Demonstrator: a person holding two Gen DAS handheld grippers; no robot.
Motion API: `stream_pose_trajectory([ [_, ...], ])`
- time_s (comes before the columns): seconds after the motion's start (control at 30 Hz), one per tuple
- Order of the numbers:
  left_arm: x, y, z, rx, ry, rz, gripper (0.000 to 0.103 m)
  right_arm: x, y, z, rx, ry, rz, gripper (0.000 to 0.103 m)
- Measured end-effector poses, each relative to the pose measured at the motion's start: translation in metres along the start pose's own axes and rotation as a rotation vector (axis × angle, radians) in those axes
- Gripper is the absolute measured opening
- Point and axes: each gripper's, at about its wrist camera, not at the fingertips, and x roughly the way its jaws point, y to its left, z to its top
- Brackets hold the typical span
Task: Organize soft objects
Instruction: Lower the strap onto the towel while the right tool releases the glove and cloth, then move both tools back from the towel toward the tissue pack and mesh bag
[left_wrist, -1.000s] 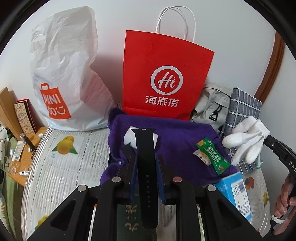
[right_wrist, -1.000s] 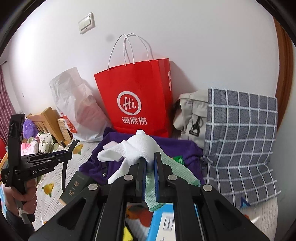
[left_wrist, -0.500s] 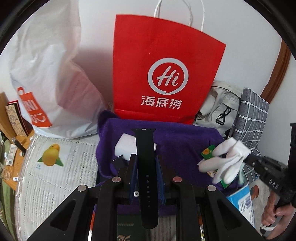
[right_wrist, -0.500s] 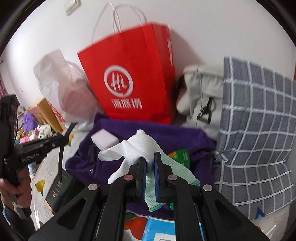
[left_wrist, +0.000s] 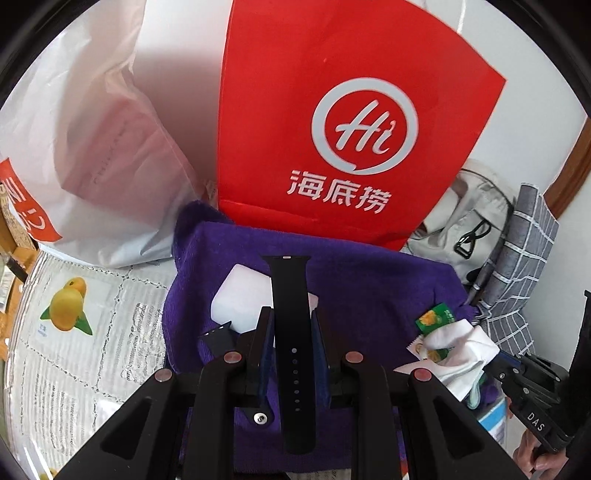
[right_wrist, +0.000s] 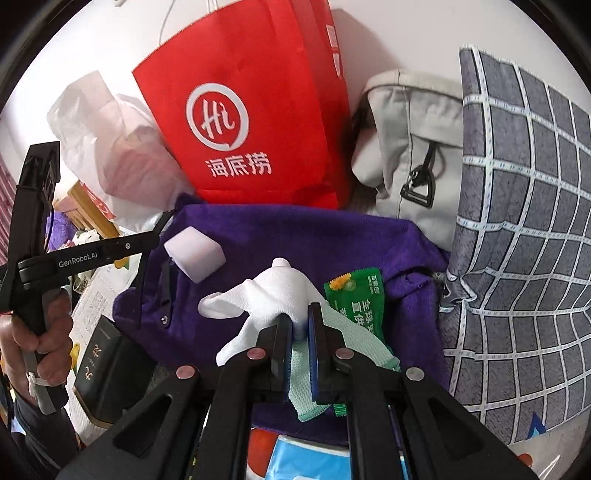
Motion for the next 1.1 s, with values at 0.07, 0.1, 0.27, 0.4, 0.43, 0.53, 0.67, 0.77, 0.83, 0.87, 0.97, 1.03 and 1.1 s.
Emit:
stream_pose_trajectory([
  [0.07,0.004,0.001,0.001,-0.005,0.003,0.003,0.02,0.005,0.0,-0.002,-0.002,0.018,-0.009,0.01],
  [0.1,0.006,0.002,0.0,-0.004,0.003,0.002,0.02,0.006,0.002,-0.003,-0.009,0.02,-0.015,0.01],
  [0.27,0.018,0.008,-0.002,-0.046,0.031,-0.045,0.02,0.013,0.006,-0.004,-0.028,0.037,-0.027,0.01],
  [0.4,0.02,0.01,-0.005,-0.051,0.035,-0.03,0.02,0.017,0.005,-0.006,-0.033,0.054,-0.052,0.01],
  [0.43,0.02,0.01,-0.005,-0.051,0.035,-0.024,0.02,0.017,0.004,-0.006,-0.034,0.06,-0.063,0.011],
  [0.53,0.023,0.011,-0.006,-0.055,0.044,-0.019,0.02,0.01,0.003,-0.003,-0.035,0.049,-0.081,0.027],
  [0.67,0.029,0.012,-0.007,-0.059,0.066,-0.028,0.02,-0.003,0.004,-0.001,-0.041,0.008,-0.083,0.058],
  [0.77,0.03,0.01,-0.007,-0.051,0.078,-0.038,0.02,-0.008,0.005,0.001,-0.041,0.003,-0.077,0.059],
  [0.83,0.029,0.007,-0.008,-0.04,0.084,-0.035,0.021,-0.011,0.005,0.001,-0.037,-0.002,-0.071,0.063],
  [0.87,0.028,0.006,-0.008,-0.033,0.086,-0.033,0.022,-0.012,0.006,0.002,-0.031,-0.006,-0.073,0.067],
  [0.97,0.024,0.006,-0.008,-0.027,0.078,-0.036,0.035,-0.018,0.009,0.002,-0.021,-0.022,-0.075,0.07],
  [1.03,0.019,0.006,-0.007,-0.02,0.071,-0.028,0.042,-0.023,0.013,0.002,-0.023,-0.024,-0.081,0.07],
  [1.1,0.014,0.006,-0.006,-0.021,0.068,-0.031,0.043,-0.032,0.019,0.001,-0.025,-0.046,-0.095,0.07],
])
